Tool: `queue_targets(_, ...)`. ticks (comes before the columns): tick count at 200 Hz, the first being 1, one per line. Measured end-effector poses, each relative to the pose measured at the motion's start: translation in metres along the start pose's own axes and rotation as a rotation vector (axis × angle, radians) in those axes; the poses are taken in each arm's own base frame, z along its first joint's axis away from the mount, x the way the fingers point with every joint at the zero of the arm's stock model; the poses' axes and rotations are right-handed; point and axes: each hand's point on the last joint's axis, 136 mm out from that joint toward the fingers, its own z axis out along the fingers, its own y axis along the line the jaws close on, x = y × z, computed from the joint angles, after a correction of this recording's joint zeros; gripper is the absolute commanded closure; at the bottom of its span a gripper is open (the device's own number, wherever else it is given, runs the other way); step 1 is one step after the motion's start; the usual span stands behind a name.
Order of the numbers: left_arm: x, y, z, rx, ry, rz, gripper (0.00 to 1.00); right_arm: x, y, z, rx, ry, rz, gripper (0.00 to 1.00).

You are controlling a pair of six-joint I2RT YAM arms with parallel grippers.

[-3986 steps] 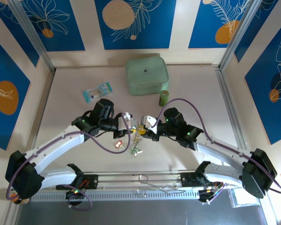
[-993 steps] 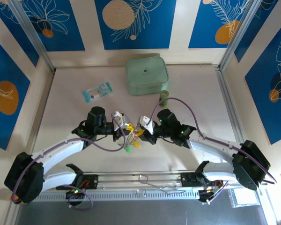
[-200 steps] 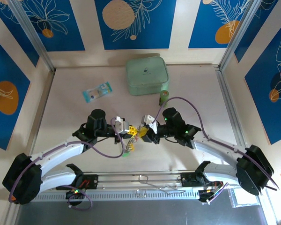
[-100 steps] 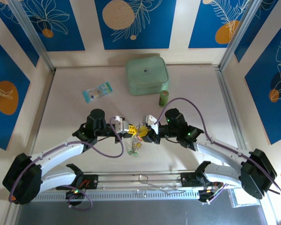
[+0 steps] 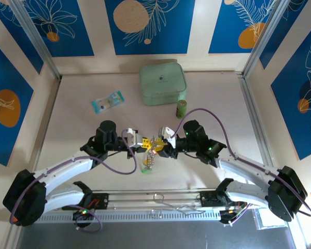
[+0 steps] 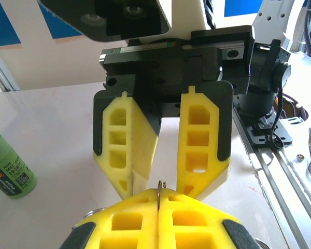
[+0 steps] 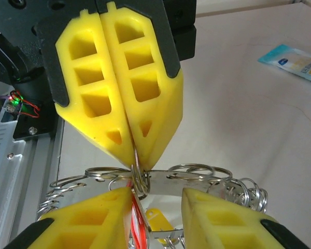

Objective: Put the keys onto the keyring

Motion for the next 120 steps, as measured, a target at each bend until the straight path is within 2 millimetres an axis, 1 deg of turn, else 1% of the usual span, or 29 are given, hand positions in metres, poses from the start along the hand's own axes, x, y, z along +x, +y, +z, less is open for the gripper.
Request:
queue_targets(34,0.000,0.000,0.000,0.000,0.000,0.000,1.00,-0.004,0.003,-0.008,0.003,-0.014,-0.011,0.72)
queue_targets(64,0.000,0.000,0.000,0.000,0.000,0.000,1.00,-0.005,0.005,-0.008,-0.008,-0.019,-0.011,0.75)
queue_targets(120,-0.001,-0.002,0.000,0.011,-0.004,0.000,1.00,-0.001,0.007,0.003,-0.037,-0.010,-0.001,0.82)
